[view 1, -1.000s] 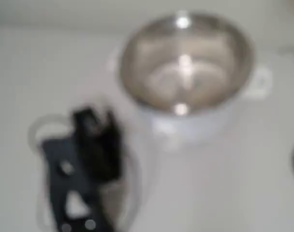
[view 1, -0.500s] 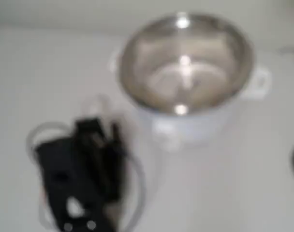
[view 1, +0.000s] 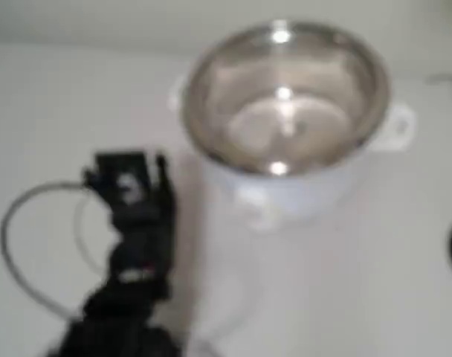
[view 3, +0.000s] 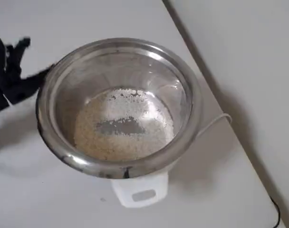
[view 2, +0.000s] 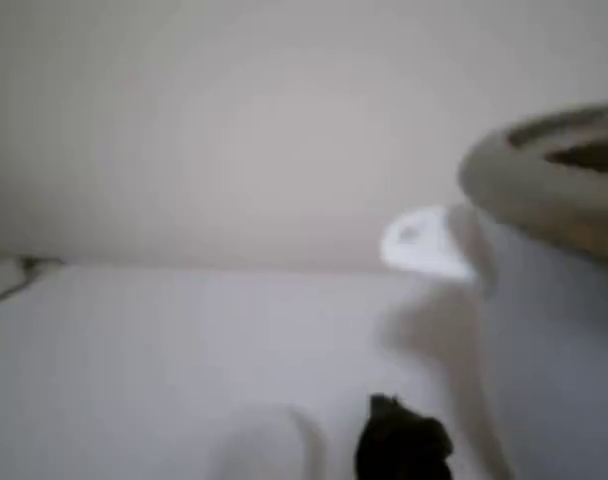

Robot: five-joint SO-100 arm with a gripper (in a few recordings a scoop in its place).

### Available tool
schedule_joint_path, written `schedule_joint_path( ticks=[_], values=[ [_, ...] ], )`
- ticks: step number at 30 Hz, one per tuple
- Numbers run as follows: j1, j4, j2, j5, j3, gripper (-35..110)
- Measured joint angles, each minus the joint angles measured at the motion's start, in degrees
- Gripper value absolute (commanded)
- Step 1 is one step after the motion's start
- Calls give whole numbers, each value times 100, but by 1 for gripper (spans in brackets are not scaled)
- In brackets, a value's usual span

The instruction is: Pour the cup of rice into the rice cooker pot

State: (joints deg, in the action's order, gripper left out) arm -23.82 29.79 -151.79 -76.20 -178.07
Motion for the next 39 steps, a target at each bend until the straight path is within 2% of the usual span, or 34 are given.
schedule_joint_path(
  ticks=[2, 4, 7, 11, 13, 19, 22, 28, 39],
  values=[
    [62, -1723, -1608, 229, -18, 40],
    [316, -2918, -2593, 686, 0, 36],
    [729, -4148, -3155, 1512, 26, 21],
    [1090, -5194, -3472, 2839, 176, 0],
    [1222, -5941, -3542, 3480, 352, 0],
    [1397, -8306, -3568, 6680, 782, 0],
    [1450, -9176, -3568, 7418, 782, 0],
    [1819, -10151, -3630, 7813, 782, 0],
    [2637, -10248, -3700, 7312, 773, 0]
  ],
)
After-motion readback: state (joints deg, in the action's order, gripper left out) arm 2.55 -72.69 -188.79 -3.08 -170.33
